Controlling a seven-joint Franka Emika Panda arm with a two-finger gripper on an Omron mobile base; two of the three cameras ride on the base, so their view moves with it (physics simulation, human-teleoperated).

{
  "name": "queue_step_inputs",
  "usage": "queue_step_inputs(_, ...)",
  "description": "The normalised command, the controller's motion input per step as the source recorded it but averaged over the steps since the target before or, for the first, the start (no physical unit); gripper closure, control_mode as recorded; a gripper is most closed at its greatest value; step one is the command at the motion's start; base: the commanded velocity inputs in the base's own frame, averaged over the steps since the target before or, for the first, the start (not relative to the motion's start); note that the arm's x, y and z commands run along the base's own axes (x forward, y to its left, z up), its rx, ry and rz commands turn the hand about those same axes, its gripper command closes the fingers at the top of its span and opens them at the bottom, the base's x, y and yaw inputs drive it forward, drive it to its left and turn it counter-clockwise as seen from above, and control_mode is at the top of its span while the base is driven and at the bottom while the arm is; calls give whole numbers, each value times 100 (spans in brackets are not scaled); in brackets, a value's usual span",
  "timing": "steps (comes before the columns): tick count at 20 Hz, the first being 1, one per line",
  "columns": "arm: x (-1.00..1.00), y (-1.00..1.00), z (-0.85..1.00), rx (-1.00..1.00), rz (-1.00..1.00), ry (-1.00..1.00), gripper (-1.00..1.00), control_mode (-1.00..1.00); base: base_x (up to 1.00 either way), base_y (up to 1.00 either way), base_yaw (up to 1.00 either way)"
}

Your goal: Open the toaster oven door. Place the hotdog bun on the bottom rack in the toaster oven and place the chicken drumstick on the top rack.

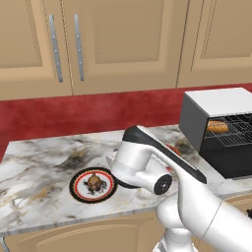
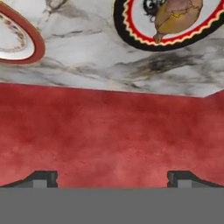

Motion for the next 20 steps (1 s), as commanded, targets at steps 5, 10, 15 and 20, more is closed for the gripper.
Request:
queue_step_inputs(5,-43,24,38,-4,-6,49,-100,-100,0,0,0)
queue_step_inputs(10,-40,22,35,-1,-10,58,-100,-100,0,0,0)
queue_step_inputs(15,-42,24,30,-4,-8,62,-100,-100,0,0,0)
queue_step_inputs(20,-38,24,34,-12,-4,59,-100,-100,0,0,0)
